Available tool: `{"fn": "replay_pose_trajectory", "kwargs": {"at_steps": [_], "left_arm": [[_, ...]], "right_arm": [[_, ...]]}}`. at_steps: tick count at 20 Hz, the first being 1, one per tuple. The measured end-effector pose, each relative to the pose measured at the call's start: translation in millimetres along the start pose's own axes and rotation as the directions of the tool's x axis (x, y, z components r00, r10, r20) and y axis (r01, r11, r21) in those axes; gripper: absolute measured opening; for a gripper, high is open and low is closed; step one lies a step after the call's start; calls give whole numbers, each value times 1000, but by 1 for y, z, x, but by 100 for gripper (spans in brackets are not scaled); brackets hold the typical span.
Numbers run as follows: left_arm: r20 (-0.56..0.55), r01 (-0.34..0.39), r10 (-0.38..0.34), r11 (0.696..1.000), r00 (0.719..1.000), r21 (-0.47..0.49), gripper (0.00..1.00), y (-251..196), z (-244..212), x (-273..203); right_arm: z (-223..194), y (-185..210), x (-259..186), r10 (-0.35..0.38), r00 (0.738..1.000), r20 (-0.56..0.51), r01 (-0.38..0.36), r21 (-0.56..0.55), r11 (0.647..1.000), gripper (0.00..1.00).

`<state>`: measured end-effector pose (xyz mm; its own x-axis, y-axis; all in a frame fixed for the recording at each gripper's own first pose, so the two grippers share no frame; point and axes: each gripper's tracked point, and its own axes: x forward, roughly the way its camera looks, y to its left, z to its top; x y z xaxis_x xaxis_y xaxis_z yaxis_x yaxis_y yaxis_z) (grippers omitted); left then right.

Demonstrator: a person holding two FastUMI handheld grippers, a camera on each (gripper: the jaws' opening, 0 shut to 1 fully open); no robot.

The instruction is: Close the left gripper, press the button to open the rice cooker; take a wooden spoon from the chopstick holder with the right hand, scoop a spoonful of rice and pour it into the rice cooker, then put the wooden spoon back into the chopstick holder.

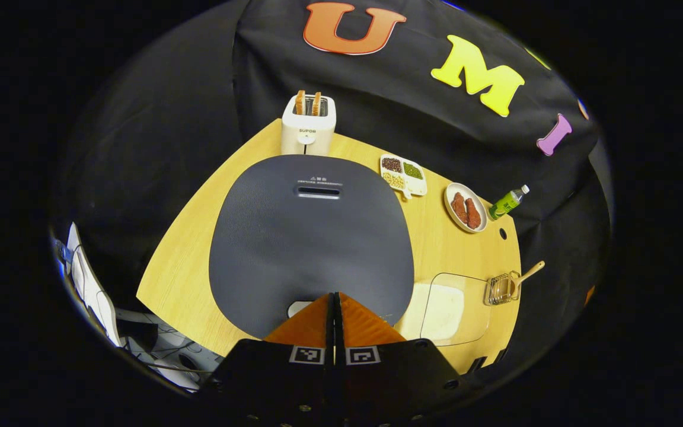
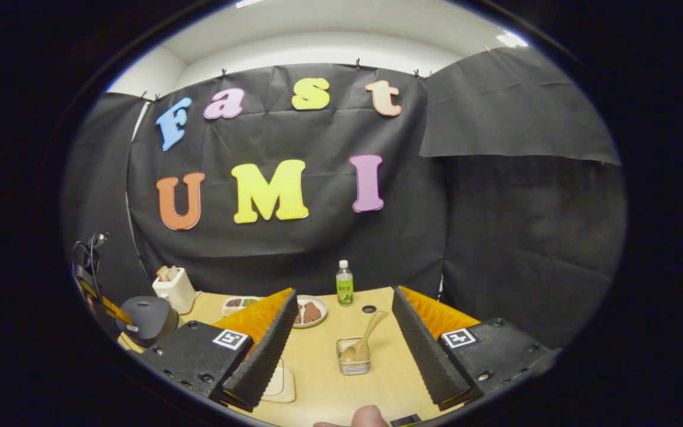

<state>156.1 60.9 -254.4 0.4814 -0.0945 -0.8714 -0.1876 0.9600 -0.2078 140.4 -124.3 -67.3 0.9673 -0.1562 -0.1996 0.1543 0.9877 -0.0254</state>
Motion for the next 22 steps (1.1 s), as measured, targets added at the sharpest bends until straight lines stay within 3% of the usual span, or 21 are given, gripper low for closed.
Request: {"fn": "replay_pose_trajectory", "kwargs": {"at_steps": [10,15,22], "left_arm": [[-31,-6,6,1000,999,-9,0,3,-12,2],[12,13,-13,1000,1000,-21,0,1,-9,0],[73,-17,19,999,997,-29,0,-2,-4,-15]], "right_arm": [[-10,18,3,17,999,-29,-17,9,1000,100],[-6,27,0,35,999,-25,-35,-4,999,100],[18,21,-9,32,999,33,-31,-18,999,100]]}}
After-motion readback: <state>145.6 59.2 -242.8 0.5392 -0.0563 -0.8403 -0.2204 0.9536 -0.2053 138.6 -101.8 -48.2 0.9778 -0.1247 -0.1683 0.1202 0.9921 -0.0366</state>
